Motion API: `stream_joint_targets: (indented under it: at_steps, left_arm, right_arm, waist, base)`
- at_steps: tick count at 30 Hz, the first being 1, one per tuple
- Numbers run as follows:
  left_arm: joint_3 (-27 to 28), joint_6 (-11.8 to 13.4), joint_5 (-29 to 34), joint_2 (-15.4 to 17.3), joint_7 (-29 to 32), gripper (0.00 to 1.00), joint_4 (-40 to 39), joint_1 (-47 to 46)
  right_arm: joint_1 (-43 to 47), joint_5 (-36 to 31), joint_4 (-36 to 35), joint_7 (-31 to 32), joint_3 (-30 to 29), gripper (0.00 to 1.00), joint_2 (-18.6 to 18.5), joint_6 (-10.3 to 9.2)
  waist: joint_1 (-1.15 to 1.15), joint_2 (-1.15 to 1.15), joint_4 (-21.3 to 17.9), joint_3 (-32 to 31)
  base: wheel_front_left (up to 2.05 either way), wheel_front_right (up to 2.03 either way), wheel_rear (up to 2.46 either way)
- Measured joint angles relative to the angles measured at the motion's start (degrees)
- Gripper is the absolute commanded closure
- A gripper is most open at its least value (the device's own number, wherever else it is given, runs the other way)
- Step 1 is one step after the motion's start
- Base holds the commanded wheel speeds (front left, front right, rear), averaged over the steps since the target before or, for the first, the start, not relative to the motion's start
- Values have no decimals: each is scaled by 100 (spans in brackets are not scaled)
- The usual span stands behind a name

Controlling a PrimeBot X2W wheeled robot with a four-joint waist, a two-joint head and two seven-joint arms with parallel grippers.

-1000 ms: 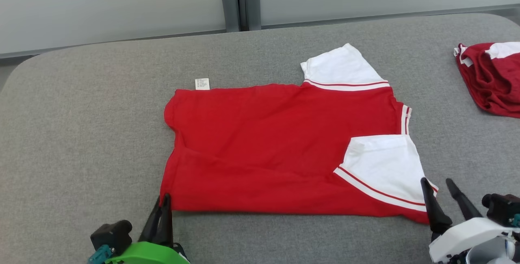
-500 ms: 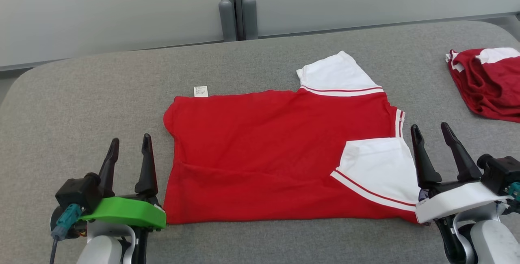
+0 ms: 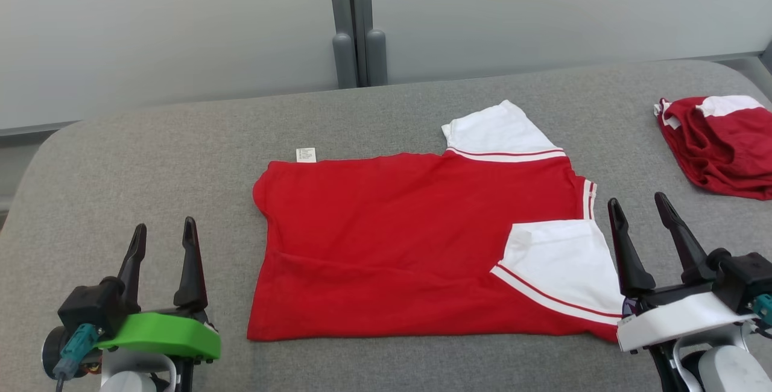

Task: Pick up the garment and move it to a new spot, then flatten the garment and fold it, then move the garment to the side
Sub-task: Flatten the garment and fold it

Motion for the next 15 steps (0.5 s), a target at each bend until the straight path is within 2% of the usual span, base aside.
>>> stream_joint_targets:
  at_steps: [9,15]
  left_arm:
    - [232,-148,91,60,-1,0,-92,381]
    - [361,-260,243,-89,-1,0,-121,499]
  right_arm:
    - [407,-96,-240,23,-241,0,44,0]
    - [489,-145,-274,73,-266,0,103,0]
  waist:
    - [0,0,60,-140]
    - [0,0,113,-154]
  base:
    - [0,0,0]
    - [0,0,0]
